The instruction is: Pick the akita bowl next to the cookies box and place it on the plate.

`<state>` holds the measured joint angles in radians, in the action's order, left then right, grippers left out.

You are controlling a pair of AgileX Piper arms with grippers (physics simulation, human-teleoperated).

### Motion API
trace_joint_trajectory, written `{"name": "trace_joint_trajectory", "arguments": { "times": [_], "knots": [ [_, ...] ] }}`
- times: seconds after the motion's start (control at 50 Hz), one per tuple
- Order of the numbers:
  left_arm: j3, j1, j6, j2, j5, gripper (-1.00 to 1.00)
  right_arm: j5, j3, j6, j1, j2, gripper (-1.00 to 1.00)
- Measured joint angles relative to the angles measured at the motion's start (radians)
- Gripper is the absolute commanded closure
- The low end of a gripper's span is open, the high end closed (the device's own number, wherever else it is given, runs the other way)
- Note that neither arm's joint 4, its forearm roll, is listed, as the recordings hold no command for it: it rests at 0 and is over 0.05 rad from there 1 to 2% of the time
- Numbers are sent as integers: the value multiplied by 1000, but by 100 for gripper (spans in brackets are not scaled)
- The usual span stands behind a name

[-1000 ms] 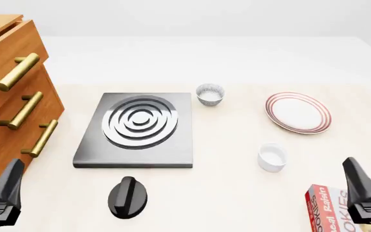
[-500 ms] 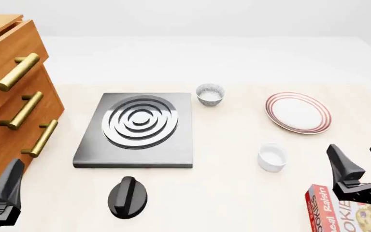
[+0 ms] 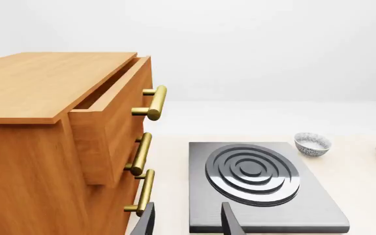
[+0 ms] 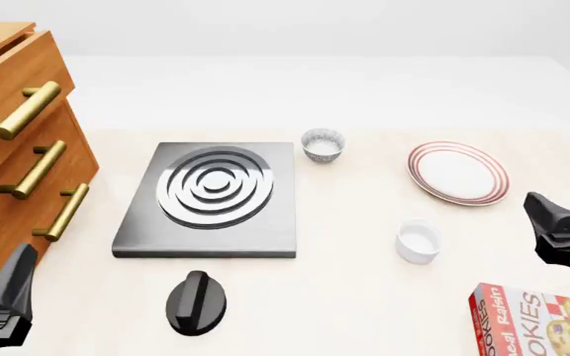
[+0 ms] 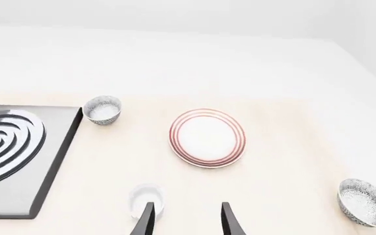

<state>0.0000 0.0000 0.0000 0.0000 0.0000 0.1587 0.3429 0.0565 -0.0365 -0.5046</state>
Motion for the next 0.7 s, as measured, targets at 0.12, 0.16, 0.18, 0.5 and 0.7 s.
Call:
{"name": "trace_joint_trajectory", "arguments": {
  "times": [0.12,0.16,0.18,0.5,0.7],
  "knots": [
    [0,0,0,0,0,-100,85,70,12,-50,-12,-100],
    [0,0,0,0,0,-100,109,92,18,-67,-16,-100],
    [0,0,0,0,0,-100,120,102,20,-76,-18,-100],
    [0,0,0,0,0,-100,228,235,52,-210,-77,-100],
    [0,0,0,0,0,-100,236,261,58,-270,-116,-100]
  ]
}}
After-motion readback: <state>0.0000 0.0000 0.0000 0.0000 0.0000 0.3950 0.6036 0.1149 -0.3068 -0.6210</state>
